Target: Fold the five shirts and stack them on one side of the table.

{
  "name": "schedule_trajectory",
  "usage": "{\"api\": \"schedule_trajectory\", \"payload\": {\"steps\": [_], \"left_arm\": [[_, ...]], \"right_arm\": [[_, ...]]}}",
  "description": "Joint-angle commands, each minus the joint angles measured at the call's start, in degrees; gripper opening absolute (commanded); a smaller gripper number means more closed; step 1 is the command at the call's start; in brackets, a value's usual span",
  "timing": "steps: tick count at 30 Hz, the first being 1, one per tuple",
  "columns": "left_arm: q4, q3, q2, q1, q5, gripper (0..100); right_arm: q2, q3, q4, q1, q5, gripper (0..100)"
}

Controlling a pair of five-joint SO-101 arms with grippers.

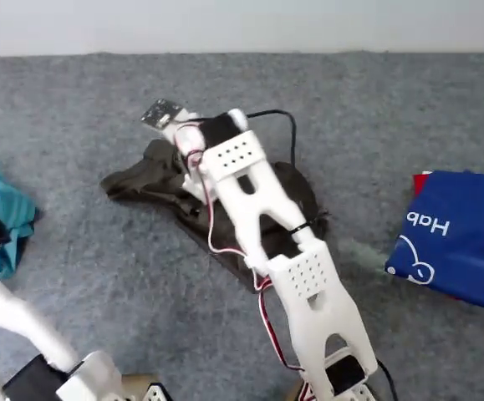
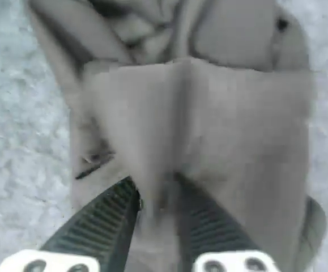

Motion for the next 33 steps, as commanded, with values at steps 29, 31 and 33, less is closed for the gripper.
{"api": "schedule_trajectory", "payload": {"steps": [29,31,33], "left_arm": [[-3.69,4.62,-1.49,25.85,-0.18,22],[-3.96,5.76,-1.49,26.02,-0.18,22],[-3.69,6.9,-1.58,25.85,-0.18,22]], "right_arm": [[-44.79,14.33,2.33,22.46,7.38,1.0],[-43.47,18.2,2.42,24.4,7.38,1.0],[-42.68,24.0,2.42,26.42,7.38,1.0]]}}
